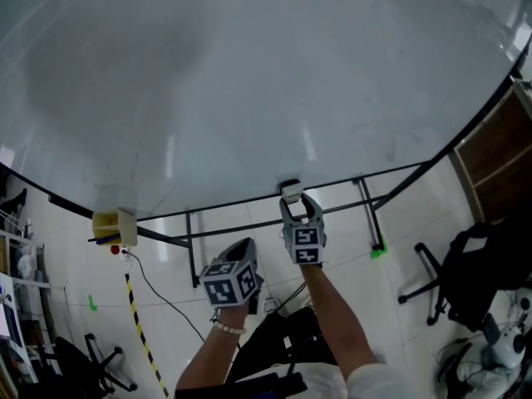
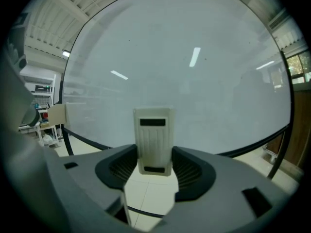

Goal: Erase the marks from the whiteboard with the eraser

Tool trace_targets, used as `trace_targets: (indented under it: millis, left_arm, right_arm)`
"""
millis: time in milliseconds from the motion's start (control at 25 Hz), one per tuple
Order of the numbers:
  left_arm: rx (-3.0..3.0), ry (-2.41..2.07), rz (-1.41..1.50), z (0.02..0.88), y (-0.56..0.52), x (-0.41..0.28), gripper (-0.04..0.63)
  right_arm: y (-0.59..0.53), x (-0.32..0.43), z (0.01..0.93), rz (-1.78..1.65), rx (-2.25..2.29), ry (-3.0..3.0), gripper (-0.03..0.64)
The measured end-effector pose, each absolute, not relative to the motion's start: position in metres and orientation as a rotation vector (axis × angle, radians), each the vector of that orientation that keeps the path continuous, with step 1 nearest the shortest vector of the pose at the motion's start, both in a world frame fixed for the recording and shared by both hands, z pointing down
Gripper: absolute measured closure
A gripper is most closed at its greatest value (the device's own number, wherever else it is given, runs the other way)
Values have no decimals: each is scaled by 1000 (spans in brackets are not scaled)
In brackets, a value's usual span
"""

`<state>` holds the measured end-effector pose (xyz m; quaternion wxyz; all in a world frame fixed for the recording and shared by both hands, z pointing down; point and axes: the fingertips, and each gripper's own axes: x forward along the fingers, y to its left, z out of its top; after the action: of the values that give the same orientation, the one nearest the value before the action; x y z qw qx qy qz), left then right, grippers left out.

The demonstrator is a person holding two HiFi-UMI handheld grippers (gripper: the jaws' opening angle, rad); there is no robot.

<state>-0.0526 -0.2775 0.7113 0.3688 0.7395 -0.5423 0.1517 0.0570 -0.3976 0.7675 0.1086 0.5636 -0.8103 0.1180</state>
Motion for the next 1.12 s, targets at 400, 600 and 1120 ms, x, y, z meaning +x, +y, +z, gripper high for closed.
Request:
trace_targets:
  millis: [400, 600, 1120]
  left_arm:
    - [1975, -1260, 474, 725, -302, 51, 607]
    - [1978, -1260, 468, 716, -323, 125, 607]
    - [1941, -1207, 477, 730, -344, 289, 607]
  right_arm:
    - [-412, 148, 770, 505, 1667, -2368, 370]
    - [-425, 219, 768, 555, 1627, -2337, 371]
    - [-449, 394, 760, 500, 1720, -2310, 367]
